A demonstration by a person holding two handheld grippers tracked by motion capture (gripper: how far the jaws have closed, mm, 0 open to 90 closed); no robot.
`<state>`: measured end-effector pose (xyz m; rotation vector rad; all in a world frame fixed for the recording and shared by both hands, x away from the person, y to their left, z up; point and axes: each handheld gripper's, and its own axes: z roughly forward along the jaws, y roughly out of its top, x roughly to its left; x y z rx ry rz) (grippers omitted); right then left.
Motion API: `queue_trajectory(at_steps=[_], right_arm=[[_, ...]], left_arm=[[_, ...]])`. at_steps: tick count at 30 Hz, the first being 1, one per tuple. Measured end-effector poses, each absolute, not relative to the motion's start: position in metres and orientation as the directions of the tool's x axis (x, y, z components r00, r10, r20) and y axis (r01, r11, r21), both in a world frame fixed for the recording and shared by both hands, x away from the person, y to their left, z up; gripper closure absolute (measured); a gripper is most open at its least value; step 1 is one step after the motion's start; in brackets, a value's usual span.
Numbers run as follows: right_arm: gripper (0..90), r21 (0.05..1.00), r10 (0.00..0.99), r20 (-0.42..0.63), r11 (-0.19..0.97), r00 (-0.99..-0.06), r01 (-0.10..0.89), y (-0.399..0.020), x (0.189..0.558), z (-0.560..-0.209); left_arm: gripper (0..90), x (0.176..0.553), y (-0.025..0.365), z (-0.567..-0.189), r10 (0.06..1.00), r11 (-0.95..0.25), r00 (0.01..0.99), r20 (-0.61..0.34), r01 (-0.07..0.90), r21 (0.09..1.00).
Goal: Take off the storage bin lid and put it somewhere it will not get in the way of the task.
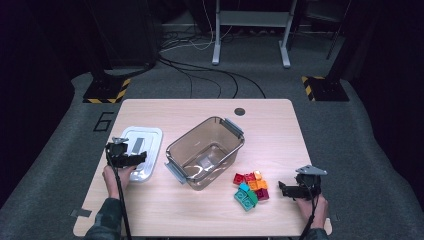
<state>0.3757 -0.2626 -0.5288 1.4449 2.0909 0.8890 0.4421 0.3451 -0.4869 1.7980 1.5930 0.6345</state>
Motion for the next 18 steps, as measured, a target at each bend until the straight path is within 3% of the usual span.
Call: queue_trajectory(at_steps=[3,18], right_arm=[[1.5,0.72,0.935,0.0,0.245,-0.353,0.649,-0.263,0.376,-0.529],[1.5,0.721,0.936,-0.001,0.245,-0.353,0.648,-0.263,0.376,-0.529]], left_arm=[[0.2,0.433,0.344,-0.485,0.985,-0.059,0.158,-0.064,0.668,0.742],[0.0,0.364,0.329,-0.502,0.974,-0.111,0.223,-0.046,0.64,0.76]])
